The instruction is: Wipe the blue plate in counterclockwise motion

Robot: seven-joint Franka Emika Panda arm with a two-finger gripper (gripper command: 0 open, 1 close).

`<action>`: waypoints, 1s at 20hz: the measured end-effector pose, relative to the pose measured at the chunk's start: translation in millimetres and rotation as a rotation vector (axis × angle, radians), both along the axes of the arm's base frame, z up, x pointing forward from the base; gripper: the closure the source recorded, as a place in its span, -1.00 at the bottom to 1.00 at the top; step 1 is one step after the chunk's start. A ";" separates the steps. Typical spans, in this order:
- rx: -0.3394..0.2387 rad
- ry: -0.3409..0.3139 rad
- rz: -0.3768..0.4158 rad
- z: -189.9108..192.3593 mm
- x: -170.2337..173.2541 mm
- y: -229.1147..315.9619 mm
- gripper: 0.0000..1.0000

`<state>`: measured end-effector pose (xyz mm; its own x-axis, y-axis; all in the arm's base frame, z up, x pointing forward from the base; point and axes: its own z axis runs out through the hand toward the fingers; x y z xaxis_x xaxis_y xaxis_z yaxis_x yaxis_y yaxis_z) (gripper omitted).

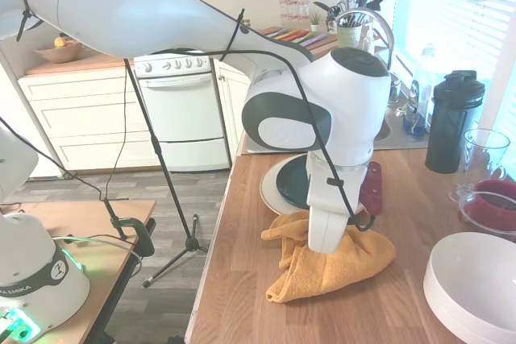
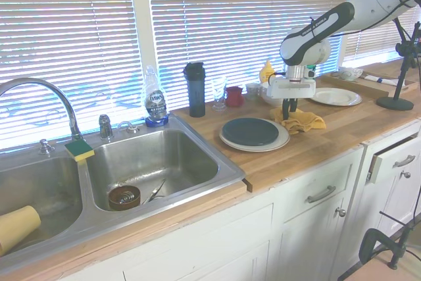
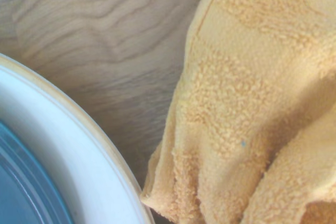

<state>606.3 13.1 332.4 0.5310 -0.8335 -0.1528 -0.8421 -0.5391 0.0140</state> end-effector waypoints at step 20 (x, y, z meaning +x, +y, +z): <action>-0.038 -0.048 -0.022 32.1 -9.1 -30.6 -1.00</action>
